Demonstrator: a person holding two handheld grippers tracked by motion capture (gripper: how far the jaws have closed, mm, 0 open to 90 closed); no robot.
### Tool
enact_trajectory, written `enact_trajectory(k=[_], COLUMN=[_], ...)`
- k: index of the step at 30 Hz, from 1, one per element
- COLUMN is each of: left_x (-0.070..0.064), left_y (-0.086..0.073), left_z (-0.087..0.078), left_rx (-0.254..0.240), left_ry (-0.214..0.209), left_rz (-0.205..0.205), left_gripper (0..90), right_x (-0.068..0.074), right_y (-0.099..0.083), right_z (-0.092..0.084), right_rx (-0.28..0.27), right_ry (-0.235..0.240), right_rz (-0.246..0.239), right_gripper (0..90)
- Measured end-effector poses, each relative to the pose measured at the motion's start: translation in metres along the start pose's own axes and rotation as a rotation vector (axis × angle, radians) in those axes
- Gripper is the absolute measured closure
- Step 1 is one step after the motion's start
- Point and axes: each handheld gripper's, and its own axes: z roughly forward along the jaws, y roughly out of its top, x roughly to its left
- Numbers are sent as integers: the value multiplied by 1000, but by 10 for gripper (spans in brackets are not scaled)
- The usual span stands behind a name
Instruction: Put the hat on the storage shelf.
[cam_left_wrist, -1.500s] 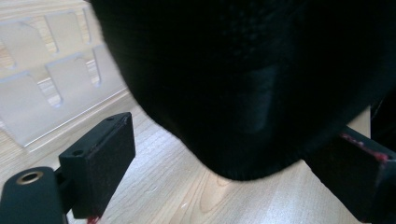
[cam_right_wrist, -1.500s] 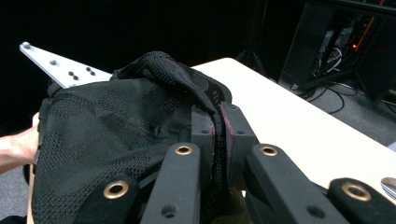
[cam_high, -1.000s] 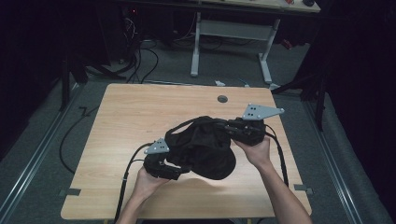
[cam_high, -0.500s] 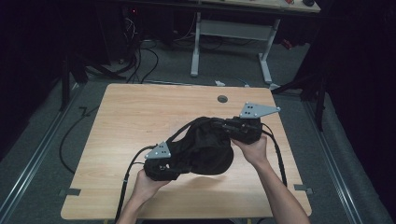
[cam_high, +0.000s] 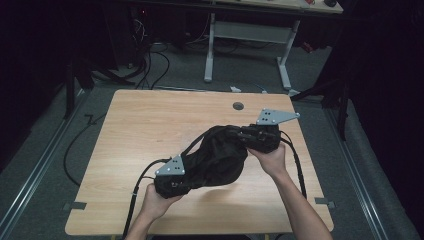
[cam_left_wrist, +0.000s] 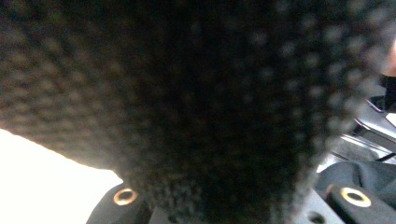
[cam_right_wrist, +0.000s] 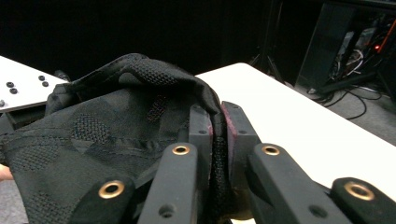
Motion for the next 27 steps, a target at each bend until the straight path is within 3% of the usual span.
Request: enact_trajectory(k=[4,5,7,10,14,16,18,20,24,27], left_x=[-2,-4,-4,-3,-1,0,1,1,4,4], left_y=[0,0,1,4,7,8,9,9,6,9], left_z=[-2,-4,-5,-9,-13,-15,-17,-17,-16,-20], left_rx=[-5,-14,-18,-40,-61,-74,-79,-76,-65,-89], left_ry=[3,0,-2,5,28,44,57,69,84,89], left_rz=[9,9,8,4,-4,-10,-7,-10,-19,-33], left_gripper=[884,884,885,884,883,883,883,883,883,883], right_x=[-1,-1,-2,-4,-5,-3,-3,-3,-6,-11], right_y=[0,0,0,-3,-6,-8,-9,-17,-25,-35], right_z=[-1,-2,-4,-9,-13,-17,-18,-20,-23,-28], right_rx=[-6,-3,2,2,16,45,51,55,70,76], right_ry=[-6,-13,-20,-21,-29,-72,-84,-125,-145,-172], right_rz=[13,23,30,47,53,40,43,55,72,101], right_gripper=[698,619,553,492,460,455,455,452,447,432])
